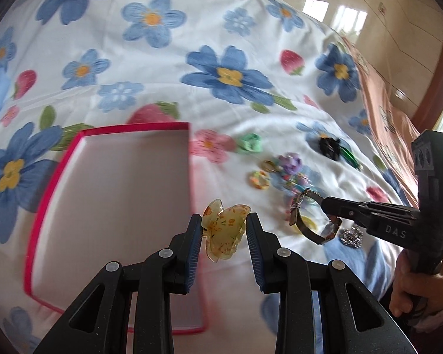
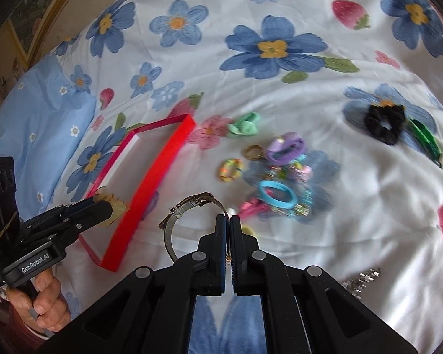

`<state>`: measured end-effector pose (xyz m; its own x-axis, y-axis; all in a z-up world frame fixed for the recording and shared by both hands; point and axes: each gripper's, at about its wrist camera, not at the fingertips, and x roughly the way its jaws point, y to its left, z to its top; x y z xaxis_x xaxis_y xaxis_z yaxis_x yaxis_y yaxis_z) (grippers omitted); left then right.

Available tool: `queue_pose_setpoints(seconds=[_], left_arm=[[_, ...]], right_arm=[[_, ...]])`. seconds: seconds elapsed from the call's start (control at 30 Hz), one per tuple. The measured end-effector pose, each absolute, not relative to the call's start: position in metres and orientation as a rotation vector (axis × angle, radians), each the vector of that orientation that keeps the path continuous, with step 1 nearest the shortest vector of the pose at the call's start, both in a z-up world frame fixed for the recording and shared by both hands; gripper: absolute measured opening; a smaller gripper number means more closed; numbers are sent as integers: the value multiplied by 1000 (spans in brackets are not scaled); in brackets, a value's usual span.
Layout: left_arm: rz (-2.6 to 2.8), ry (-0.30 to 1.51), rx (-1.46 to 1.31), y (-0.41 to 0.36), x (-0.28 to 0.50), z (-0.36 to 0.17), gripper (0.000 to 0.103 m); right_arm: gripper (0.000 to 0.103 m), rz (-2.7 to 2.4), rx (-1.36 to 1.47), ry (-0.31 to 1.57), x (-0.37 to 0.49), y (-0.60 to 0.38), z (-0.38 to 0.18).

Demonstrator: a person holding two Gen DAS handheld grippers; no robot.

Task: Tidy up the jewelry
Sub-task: 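Carry the claw clip with the left tool while the right tool carries the watch over the red box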

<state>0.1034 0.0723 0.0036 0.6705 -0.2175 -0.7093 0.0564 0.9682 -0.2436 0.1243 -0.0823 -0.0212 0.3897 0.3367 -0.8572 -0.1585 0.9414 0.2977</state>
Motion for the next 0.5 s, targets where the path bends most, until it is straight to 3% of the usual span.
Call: queue_pose_setpoints(seconds=[0.5], left_arm=[[-8,832,-245,140,128,2,29]], right_arm=[[2,487,169,1108,186,11,-25]])
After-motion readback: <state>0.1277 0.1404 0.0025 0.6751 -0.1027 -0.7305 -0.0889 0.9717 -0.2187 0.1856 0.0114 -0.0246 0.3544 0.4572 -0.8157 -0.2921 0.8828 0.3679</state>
